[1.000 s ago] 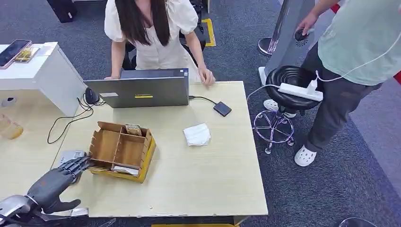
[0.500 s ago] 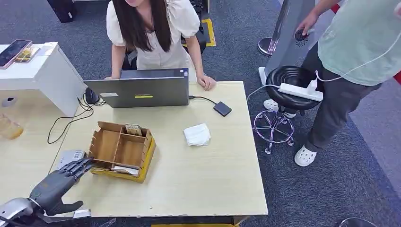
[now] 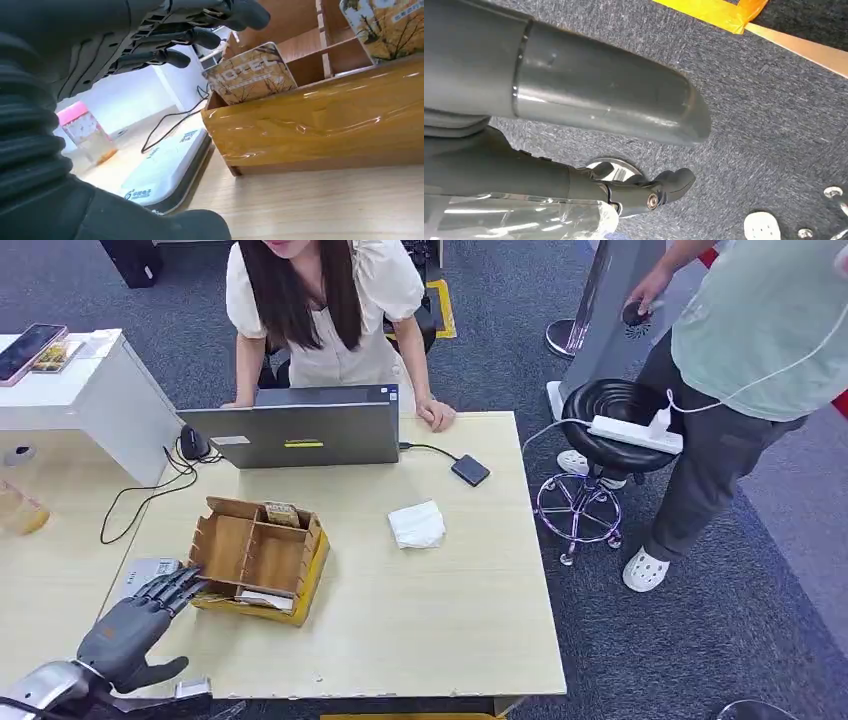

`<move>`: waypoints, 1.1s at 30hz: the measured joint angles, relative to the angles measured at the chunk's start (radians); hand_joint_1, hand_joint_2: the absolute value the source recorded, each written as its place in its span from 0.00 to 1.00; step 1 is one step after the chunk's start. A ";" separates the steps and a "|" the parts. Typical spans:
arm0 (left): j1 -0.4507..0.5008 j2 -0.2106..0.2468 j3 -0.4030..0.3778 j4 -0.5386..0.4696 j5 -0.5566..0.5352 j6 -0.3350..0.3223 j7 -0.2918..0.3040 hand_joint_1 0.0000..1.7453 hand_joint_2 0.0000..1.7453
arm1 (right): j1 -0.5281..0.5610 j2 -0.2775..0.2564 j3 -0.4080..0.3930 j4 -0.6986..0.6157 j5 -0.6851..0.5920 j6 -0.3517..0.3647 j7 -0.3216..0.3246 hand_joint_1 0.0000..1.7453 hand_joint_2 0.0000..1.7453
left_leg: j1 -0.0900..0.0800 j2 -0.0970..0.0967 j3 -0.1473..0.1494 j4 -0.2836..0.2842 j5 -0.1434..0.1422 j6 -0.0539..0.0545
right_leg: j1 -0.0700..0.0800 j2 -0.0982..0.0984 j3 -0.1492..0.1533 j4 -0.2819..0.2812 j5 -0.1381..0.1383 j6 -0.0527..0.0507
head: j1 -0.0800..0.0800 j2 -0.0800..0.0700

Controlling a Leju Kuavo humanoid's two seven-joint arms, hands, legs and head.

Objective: Pass the card to the sensor for recognition and then transmit it.

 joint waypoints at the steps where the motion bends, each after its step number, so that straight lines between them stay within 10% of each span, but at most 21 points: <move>1: 0.000 -0.003 0.000 0.000 -0.001 0.001 0.000 0.00 1.00 | 0.000 0.000 0.000 0.000 0.000 0.000 0.000 0.00 0.00 | 0.000 0.000 0.000 0.000 0.000 0.000 | 0.000 0.000 0.000 0.000 0.000 0.000 | 0.000 0.000; 32: -0.057 -0.166 0.035 0.054 -0.227 0.074 0.137 0.00 1.00 | 0.005 0.000 0.000 0.000 -0.010 -0.001 0.001 0.00 0.00 | 0.000 0.000 0.000 0.000 0.000 0.000 | 0.000 0.000 0.000 0.000 0.000 0.000 | 0.000 0.000; 33: -0.057 -0.166 0.035 0.054 -0.228 0.073 0.135 0.12 1.00 | 0.006 0.000 0.000 0.000 -0.010 -0.001 0.001 0.00 0.00 | 0.000 0.000 0.000 0.000 0.000 0.000 | 0.000 0.000 0.000 0.000 0.000 0.000 | 0.000 0.000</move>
